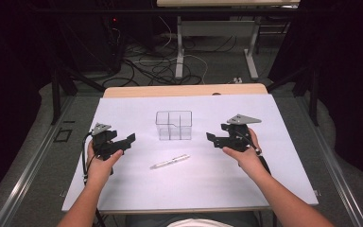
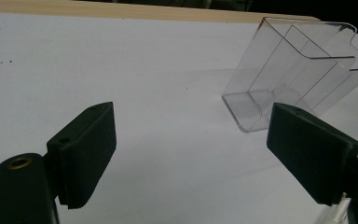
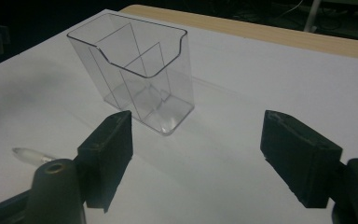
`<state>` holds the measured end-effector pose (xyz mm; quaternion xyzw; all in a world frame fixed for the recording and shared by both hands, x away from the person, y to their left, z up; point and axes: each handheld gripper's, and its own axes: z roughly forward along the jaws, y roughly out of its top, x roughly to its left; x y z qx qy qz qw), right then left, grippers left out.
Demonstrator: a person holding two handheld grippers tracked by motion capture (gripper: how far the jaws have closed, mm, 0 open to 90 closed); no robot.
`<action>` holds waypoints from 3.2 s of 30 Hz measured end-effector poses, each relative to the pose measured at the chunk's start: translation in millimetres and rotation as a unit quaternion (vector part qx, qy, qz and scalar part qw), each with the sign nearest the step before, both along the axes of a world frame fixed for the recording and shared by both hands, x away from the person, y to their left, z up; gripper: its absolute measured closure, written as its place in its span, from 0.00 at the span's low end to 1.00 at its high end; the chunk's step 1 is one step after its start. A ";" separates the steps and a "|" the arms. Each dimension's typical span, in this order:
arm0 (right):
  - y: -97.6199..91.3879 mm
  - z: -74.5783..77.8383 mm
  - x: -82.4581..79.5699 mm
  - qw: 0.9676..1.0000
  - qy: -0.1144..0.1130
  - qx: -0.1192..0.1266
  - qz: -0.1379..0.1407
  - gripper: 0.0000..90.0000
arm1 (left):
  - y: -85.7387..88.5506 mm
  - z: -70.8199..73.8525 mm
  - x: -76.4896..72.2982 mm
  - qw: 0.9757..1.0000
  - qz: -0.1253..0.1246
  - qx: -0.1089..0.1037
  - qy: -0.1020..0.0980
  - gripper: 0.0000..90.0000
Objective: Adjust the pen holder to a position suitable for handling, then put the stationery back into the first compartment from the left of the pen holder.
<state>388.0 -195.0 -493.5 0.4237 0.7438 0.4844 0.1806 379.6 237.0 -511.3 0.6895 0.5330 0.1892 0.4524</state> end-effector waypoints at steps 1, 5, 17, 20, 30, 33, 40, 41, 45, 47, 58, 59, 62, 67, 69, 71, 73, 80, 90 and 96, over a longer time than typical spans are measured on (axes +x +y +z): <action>-3.9 0.2 -1.1 1.000 0.000 -0.005 0.001 0.25 | -0.7 0.1 -0.2 1.000 0.001 -0.002 0.000 0.18; -14.8 -0.9 -5.2 1.000 0.002 -0.007 -0.006 0.21 | -3.0 -0.8 0.6 1.000 -0.007 -0.006 0.003 0.18; -30.8 -14.2 -15.1 1.000 0.001 -0.010 -0.022 0.19 | -16.3 5.7 2.5 0.999 -0.036 0.022 0.025 0.19; -33.7 -14.0 -15.8 1.000 -0.003 -0.014 -0.024 0.19 | -21.2 5.0 1.3 0.997 -0.048 0.045 0.031 0.18; -37.8 -22.8 -14.0 1.000 0.004 -0.016 -0.026 0.19 | -32.8 9.2 -3.8 0.989 -0.092 0.115 0.027 0.18; -36.5 -24.6 -13.6 0.999 0.004 -0.021 -0.025 0.19 | -36.2 11.2 -4.6 0.985 -0.102 0.136 0.029 0.19; -33.4 -28.1 -13.9 0.999 -0.001 -0.039 -0.013 0.19 | -53.0 12.6 -10.3 0.979 -0.123 0.161 0.017 0.21; -33.5 -28.6 -13.7 0.999 -0.003 -0.043 -0.013 0.19 | -55.3 12.6 -10.8 0.978 -0.128 0.167 0.016 0.22; -33.1 -28.9 -13.7 0.999 0.000 -0.043 -0.010 0.19 | -63.5 11.7 -13.4 0.970 -0.151 0.191 0.017 0.27; -33.2 -28.9 -13.5 0.999 0.000 -0.043 -0.010 0.19 | -67.0 11.1 -15.2 0.966 -0.158 0.202 0.021 0.27; -34.4 -31.8 -12.6 0.999 0.008 -0.041 -0.013 0.19 | -86.8 15.1 -11.9 0.953 -0.217 0.208 0.042 0.39; -34.4 -31.8 -12.6 0.999 0.008 -0.041 -0.013 0.19 | -89.2 14.8 -10.9 0.952 -0.221 0.209 0.044 0.39; -35.6 -32.2 -12.2 0.999 0.009 -0.040 -0.014 0.19 | -95.9 15.6 -8.2 0.944 -0.238 0.223 0.052 0.43; -37.7 -32.1 -12.0 0.999 0.009 -0.041 -0.017 0.19 | -106.8 15.4 -4.8 0.932 -0.254 0.252 0.052 0.45; -38.0 -32.4 -11.9 0.999 0.013 -0.038 -0.017 0.19 | -109.7 15.0 -2.6 0.930 -0.257 0.259 0.052 0.45; -38.1 -32.6 -11.8 0.999 0.013 -0.038 -0.017 0.19 | -112.0 15.3 -0.4 0.928 -0.263 0.258 0.054 0.46; -38.2 -33.4 -11.4 0.999 0.012 -0.041 -0.015 0.19 | -117.2 15.7 0.5 0.924 -0.271 0.264 0.058 0.48; -37.7 -35.1 -11.5 0.999 0.018 -0.043 -0.011 0.19 | -125.7 13.3 -2.9 0.909 -0.301 0.279 0.073 0.55; -35.5 -38.1 -11.2 0.999 0.022 -0.047 -0.007 0.19 | -128.8 -4.2 -6.5 0.879 -0.333 0.322 0.114 0.67; -34.8 -38.7 -11.1 0.999 0.022 -0.049 -0.002 0.19 | -127.5 -9.3 -7.7 0.875 -0.333 0.329 0.120 0.70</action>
